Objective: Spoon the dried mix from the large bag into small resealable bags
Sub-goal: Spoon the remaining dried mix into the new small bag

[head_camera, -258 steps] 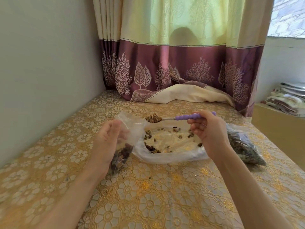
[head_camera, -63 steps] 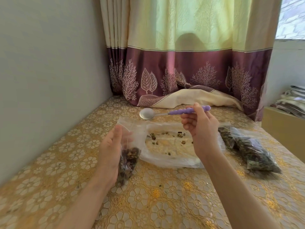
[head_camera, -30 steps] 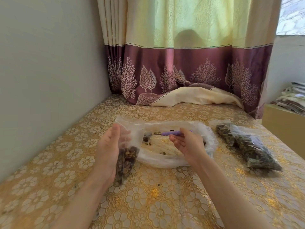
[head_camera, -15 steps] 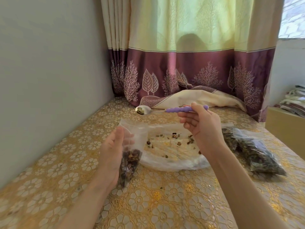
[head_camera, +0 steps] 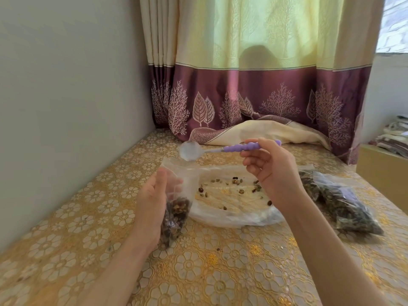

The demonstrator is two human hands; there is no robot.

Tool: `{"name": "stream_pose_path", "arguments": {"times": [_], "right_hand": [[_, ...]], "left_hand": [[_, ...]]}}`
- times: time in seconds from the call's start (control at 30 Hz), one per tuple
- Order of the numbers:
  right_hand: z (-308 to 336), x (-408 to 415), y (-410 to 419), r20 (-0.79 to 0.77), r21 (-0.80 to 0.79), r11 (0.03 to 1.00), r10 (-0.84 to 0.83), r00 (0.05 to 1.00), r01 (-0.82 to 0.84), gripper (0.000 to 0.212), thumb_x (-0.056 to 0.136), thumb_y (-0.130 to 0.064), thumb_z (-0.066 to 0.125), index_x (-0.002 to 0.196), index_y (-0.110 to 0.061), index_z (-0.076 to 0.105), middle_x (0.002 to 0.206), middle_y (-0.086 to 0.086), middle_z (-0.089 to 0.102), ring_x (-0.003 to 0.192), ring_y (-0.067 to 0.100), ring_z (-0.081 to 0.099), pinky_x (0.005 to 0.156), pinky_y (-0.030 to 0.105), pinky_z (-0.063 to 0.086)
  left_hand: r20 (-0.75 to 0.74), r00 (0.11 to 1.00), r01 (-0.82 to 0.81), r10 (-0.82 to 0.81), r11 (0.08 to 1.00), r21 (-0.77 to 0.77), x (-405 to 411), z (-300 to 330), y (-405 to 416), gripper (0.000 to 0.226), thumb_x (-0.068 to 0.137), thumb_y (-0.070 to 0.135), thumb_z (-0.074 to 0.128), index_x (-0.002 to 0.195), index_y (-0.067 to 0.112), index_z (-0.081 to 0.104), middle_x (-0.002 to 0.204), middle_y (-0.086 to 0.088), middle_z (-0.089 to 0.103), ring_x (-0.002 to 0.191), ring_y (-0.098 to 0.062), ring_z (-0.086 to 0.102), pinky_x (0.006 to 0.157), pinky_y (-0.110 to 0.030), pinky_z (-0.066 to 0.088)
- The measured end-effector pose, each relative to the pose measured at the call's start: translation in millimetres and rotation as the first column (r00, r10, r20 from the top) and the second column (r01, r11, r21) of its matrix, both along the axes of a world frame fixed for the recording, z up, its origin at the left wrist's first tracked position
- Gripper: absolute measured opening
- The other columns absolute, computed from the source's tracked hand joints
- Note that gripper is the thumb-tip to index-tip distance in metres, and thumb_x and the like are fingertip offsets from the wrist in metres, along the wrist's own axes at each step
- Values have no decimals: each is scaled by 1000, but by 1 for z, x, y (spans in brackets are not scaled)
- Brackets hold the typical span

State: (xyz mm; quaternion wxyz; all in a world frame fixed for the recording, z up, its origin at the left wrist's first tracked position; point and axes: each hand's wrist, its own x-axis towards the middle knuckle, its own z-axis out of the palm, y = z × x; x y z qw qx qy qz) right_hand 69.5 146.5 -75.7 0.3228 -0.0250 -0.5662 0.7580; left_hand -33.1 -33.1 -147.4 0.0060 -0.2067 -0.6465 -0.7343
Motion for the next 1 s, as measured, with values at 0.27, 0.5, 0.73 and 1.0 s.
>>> {"name": "stream_pose_path", "arguments": {"times": [0.27, 0.5, 0.73, 1.0], "right_hand": [[-25, 11, 21, 272, -51, 943, -304, 913, 329, 31, 95, -15, 46, 68, -7, 59, 54, 2, 66, 42, 7, 52, 40, 16, 39], [-31, 36, 28, 326, 97, 946, -324, 888, 309, 26, 94, -15, 52, 73, -9, 67, 59, 1, 69, 47, 7, 52, 43, 15, 40], [-26, 49, 39, 331, 185, 942, -327, 885, 279, 24, 97, -25, 52, 91, -6, 67, 63, 0, 58, 51, 10, 52, 44, 18, 40], [-27, 63, 20, 369, 249, 968, -121, 921, 27, 24, 98, -20, 48, 96, -2, 65, 65, -2, 69, 55, 9, 49, 46, 17, 37]], "left_hand": [[-178, 983, 8, -36, 988, -155, 1, -10, 5, 62, 71, 82, 34, 65, 25, 56, 78, -3, 67, 62, 5, 60, 67, -10, 49], [-257, 958, 61, -128, 965, -255, -1, -14, 2, 93, 56, 95, 29, 110, 27, 61, 72, 9, 65, 62, -2, 58, 60, -9, 45], [-360, 919, 20, -160, 932, -363, 5, -7, -2, 86, 51, 98, 29, 93, 30, 62, 56, 15, 54, 50, 6, 45, 50, -7, 35], [-373, 898, 35, -232, 884, -467, 6, -15, -2, 102, 57, 96, 26, 86, 4, 61, 65, -8, 59, 52, -2, 51, 51, -16, 39]]}}
